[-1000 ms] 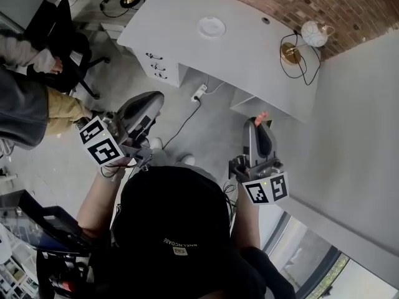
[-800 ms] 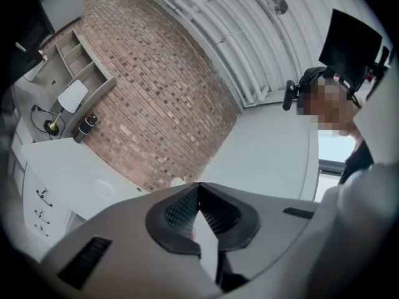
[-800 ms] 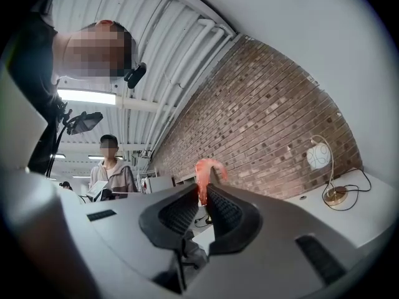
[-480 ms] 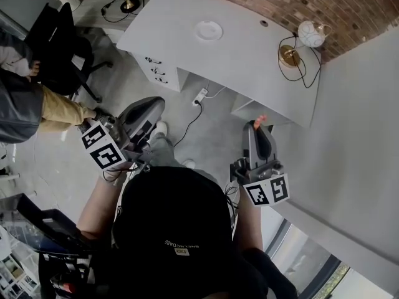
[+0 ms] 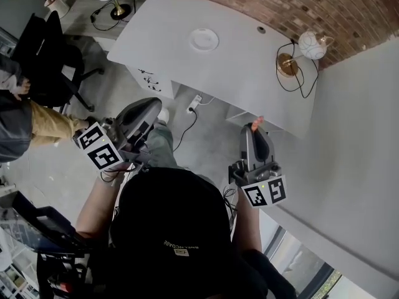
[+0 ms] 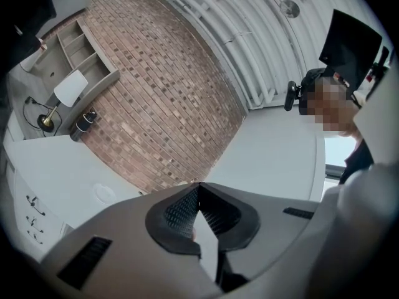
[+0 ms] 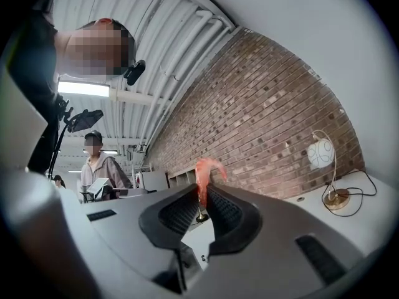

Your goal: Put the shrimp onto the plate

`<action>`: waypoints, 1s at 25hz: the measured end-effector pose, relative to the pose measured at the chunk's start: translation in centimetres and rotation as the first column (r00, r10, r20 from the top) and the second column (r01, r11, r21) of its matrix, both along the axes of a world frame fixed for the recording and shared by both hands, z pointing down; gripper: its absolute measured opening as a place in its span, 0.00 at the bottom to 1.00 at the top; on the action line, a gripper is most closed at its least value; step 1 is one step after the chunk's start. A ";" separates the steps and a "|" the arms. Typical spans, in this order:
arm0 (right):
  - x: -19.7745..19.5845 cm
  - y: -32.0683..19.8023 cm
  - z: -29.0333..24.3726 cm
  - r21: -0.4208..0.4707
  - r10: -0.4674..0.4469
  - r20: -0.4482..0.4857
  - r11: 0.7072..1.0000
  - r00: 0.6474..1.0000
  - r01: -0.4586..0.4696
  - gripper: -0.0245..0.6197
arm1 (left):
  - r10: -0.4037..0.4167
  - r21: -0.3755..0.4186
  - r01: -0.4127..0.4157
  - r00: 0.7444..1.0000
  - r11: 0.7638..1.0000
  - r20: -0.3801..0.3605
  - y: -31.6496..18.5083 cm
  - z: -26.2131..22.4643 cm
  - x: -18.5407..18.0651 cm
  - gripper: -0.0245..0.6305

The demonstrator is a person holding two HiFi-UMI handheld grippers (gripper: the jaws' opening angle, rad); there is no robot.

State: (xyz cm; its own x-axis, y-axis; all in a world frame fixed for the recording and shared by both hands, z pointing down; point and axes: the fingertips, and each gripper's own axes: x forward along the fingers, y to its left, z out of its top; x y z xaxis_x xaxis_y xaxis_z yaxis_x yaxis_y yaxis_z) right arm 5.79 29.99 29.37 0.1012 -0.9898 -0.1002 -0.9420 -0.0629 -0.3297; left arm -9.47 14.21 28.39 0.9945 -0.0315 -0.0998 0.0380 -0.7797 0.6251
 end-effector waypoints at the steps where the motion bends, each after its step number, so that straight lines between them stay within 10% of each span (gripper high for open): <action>1: 0.5 -1.0 0.1 -0.009 0.006 0.000 1.000 1.000 -0.006 0.10 | 0.008 -0.002 -0.008 1.000 1.000 0.004 -1.1 0.2 0.6 0.04; 25: 11.9 -30.9 2.0 -0.185 0.146 0.026 0.973 0.989 -0.138 0.10 | 0.167 -0.156 -0.157 0.985 0.975 0.051 -30.5 5.1 12.9 0.04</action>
